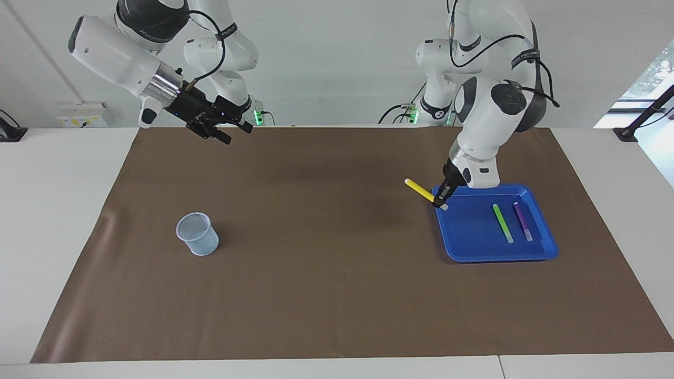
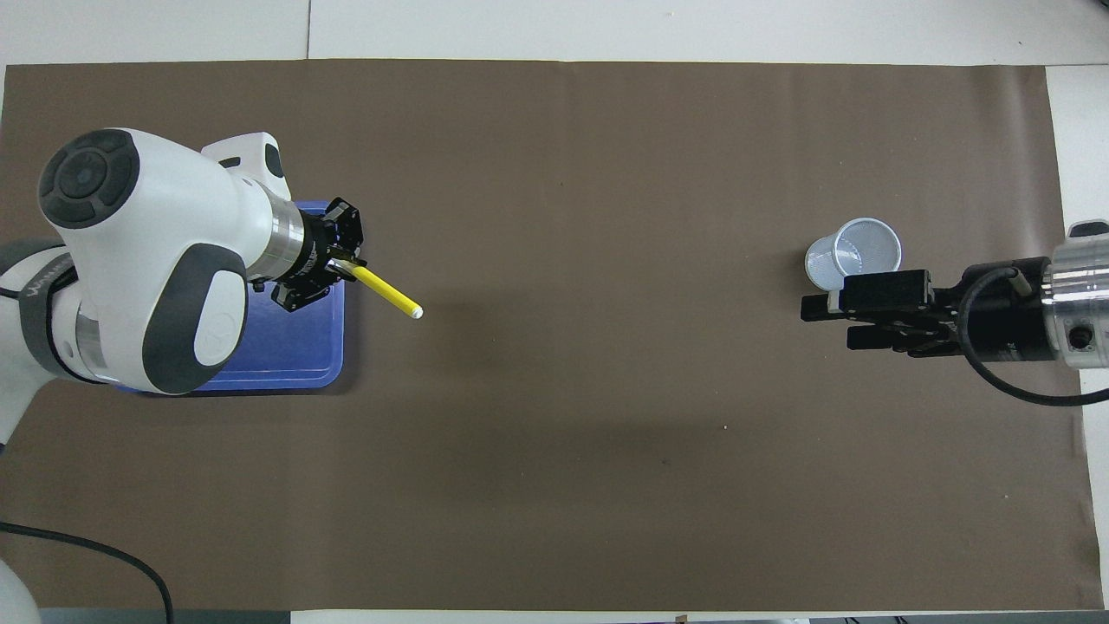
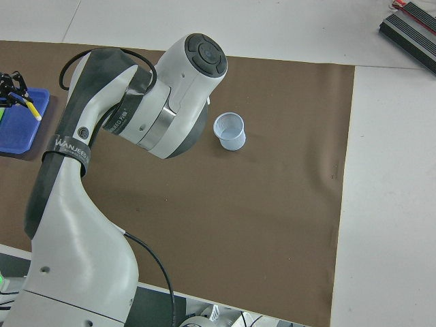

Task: Transfer and insert pens with both arms
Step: 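Lift the yellow pen toward the right gripper while the right gripper reaches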

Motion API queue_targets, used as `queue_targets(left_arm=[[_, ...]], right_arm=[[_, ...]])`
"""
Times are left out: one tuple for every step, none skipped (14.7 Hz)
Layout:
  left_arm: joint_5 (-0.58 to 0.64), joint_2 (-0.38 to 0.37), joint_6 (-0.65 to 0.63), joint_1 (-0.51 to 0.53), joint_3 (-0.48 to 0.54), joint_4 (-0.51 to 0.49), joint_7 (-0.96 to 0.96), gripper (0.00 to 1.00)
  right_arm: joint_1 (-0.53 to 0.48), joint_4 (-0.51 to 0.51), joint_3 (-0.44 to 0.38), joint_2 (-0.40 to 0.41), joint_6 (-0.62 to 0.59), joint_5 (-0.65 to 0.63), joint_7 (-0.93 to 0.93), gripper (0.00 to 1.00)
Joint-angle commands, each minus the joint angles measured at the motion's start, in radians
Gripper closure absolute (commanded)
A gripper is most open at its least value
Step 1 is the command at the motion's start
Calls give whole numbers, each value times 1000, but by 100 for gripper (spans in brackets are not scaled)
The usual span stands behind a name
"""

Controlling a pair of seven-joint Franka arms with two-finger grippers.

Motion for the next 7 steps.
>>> queue_targets(left_arm=[[-77, -4, 44, -62, 12, 3, -224, 100], [-89, -2, 56, -87, 12, 5, -281, 100], [-116, -1, 70, -113, 12, 8, -338, 100], [-155, 2, 77, -142, 12, 20, -391, 100], [-172, 4, 85, -171, 12, 28, -433, 100], [-177, 7, 90, -193, 12, 39, -476, 100], [-177, 10, 93, -213, 12, 52, -516, 100]], right_arm=[[53, -70, 12, -30, 103, 86, 5, 0], [64, -89, 13, -30, 152, 123, 2, 0], [91, -104, 15, -29, 192, 133, -1, 0], [120, -115, 13, -20, 212, 134, -18, 0], [136, -127, 13, -12, 235, 150, -42, 0], [150, -150, 13, 0, 261, 214, -82, 0], [150, -170, 13, 14, 267, 290, -132, 0]])
